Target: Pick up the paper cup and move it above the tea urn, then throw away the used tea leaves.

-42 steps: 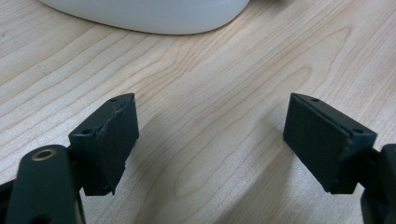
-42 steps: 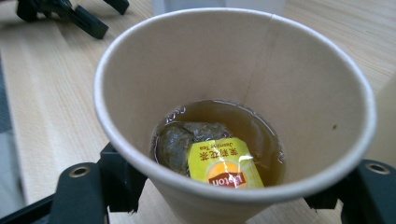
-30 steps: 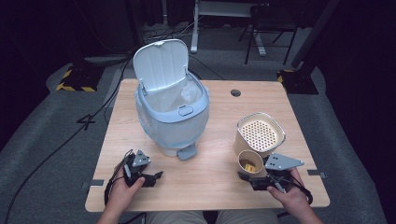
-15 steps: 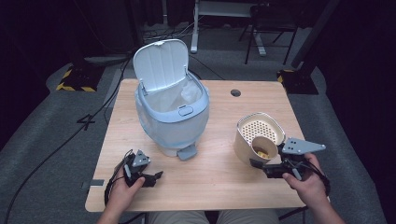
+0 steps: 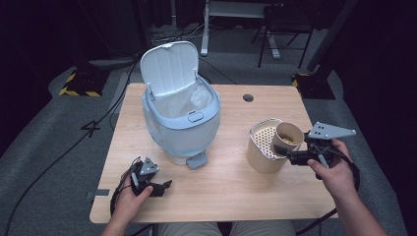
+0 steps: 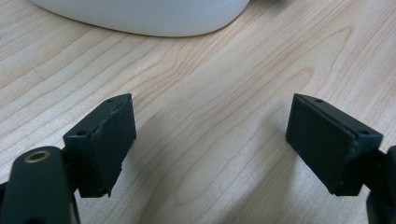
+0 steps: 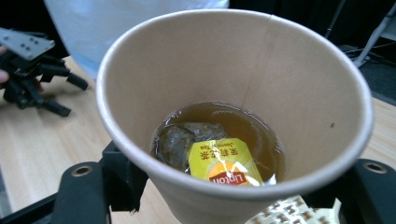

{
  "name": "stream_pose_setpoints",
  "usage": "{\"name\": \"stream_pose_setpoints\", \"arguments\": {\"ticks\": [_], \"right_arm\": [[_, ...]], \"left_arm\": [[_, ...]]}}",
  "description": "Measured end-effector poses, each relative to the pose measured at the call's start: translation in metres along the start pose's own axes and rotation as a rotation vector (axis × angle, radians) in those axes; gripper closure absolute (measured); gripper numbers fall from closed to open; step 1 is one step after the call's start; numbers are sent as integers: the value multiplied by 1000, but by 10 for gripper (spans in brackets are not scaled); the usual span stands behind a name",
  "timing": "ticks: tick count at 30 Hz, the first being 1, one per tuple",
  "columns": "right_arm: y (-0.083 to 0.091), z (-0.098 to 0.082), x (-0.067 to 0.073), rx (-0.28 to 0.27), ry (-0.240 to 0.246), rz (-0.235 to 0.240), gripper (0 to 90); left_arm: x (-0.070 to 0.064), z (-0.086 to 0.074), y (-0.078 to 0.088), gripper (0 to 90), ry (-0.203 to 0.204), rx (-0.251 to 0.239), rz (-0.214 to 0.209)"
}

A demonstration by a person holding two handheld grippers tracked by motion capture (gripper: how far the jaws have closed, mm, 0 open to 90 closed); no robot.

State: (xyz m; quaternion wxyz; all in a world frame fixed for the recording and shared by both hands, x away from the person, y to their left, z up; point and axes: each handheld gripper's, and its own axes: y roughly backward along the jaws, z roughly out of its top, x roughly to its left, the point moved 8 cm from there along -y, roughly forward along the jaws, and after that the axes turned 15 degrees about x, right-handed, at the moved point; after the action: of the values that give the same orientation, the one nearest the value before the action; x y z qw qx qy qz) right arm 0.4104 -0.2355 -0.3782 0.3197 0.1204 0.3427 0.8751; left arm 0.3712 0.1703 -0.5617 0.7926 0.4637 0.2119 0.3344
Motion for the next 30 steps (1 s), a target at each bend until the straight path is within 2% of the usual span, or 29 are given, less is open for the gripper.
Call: {"name": "stream_pose_setpoints", "arguments": {"ticks": [2, 3, 4, 5, 6, 7, 10, 11, 12, 13, 14, 16, 18, 19, 20, 21, 25, 26, 27, 28, 30], "right_arm": [[0, 1, -4, -2, -7, 1, 310], [0, 3, -12, -6, -27, 0, 311], [0, 3, -12, -6, -27, 0, 311], [-1, 4, -21, -3, -34, -13, 311], [-1, 4, -21, -3, -34, -13, 311], [-2, 5, -30, 4, -40, -37, 311], [-3, 5, -39, 15, -38, -57, 312], [-5, 5, -46, 23, -42, -72, 312], [-5, 5, -46, 23, -42, -72, 312], [-6, 6, -53, 38, -42, -89, 311], [-6, 6, -53, 38, -42, -89, 311], [-8, 8, -62, 43, -40, -113, 311], [-8, 8, -64, 45, -36, -121, 311], [-9, 9, -67, 51, -5, -143, 310], [-9, 9, -67, 51, -5, -143, 310], [-10, 11, -69, 66, 48, -182, 311], [-11, 13, -73, 71, 86, -220, 310], [-12, 13, -74, 78, 117, -250, 310], [-12, 13, -74, 78, 117, -250, 310], [-12, 14, -76, 88, 155, -288, 310], [-12, 14, -76, 95, 169, -301, 310]], "left_arm": [[0, 0, 0, 164, 0, 0, 0], [0, 0, 0, 164, -1, 0, 0], [0, 0, 0, 164, -1, 0, 0], [0, 0, 0, 164, -1, 0, 0], [0, 0, 0, 164, -1, 0, 0], [0, 0, 0, 164, -1, 0, 0], [0, 0, 0, 164, -1, 0, 0], [0, 0, 0, 163, -4, 1, -2], [0, 0, 0, 161, -4, 1, -2], [0, 1, -1, 159, -2, 0, 2], [0, 1, -1, 157, -2, 0, 2], [1, 1, -1, 155, -6, 2, -1], [1, 1, -1, 155, -6, 3, -1], [1, 1, -1, 155, -6, 3, -1], [1, 1, -1, 155, -6, 3, -1], [1, 1, -1, 155, -6, 3, -1], [1, 1, -1, 155, -6, 3, 0], [1, 1, -1, 155, -6, 3, 0], [1, 1, -1, 155, -6, 3, 0], [1, 1, -1, 156, -7, 1, 2], [0, 1, -1, 156, -7, 1, 1]]}}
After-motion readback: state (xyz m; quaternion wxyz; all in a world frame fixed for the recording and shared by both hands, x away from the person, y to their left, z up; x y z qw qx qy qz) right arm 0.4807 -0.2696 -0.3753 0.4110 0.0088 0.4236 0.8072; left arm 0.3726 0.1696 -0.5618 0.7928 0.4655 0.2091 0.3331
